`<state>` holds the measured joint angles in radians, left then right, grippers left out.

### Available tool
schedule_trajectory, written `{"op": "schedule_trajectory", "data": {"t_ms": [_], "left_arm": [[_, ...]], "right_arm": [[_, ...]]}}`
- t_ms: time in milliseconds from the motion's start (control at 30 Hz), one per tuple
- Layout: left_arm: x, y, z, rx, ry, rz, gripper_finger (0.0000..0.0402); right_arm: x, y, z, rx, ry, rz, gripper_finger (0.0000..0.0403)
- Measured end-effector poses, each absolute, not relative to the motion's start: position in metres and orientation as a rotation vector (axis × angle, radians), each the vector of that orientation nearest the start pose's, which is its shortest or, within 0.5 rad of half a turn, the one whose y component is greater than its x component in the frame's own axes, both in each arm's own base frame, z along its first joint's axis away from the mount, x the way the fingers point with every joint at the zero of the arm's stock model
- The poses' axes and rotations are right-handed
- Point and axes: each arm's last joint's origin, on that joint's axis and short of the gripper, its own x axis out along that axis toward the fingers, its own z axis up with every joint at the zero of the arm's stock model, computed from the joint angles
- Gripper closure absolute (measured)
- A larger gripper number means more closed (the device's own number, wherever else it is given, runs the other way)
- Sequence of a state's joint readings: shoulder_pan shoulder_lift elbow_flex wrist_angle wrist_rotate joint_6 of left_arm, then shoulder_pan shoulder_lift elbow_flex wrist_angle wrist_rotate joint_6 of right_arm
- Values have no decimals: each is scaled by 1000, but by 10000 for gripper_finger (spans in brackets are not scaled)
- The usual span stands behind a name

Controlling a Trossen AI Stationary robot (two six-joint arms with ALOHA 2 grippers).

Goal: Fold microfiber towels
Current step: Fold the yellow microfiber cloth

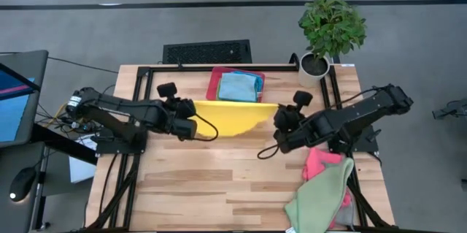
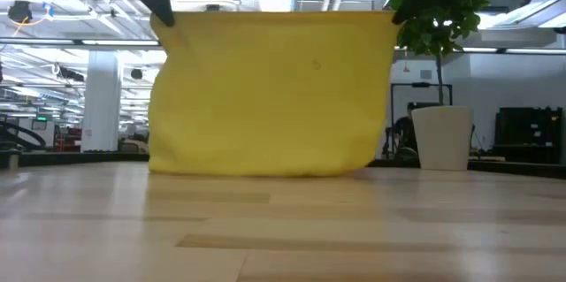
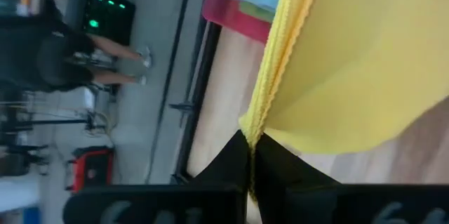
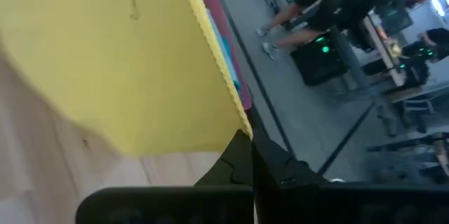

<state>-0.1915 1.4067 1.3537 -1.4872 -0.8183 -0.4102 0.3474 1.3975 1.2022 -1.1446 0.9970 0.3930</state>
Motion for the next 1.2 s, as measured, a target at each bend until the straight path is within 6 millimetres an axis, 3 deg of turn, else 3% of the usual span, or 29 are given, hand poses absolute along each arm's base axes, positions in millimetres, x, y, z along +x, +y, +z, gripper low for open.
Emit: {"op": "schedule_trajectory", "data": {"t_ms": [167,467,600,767,900,1000,1200], "left_arm": [[228,-13,326,467,1184,819,401],[229,-2,345,590,1153,866,401],[232,11,348,496,1162,862,401],[233,11,346,401,1180,816,401],[231,-5,344,269,1138,798,401],[230,-28,334,140,1155,688,401],[234,-89,282,-11,1169,398,401]], "right_arm": [[234,51,297,-538,877,-849,392],[232,35,304,-573,901,-888,392],[233,27,304,-552,913,-921,392],[232,33,302,-522,929,-872,392],[225,50,300,-426,926,-806,392],[219,72,295,-338,935,-705,392],[206,124,259,-199,1000,-554,392]]}}
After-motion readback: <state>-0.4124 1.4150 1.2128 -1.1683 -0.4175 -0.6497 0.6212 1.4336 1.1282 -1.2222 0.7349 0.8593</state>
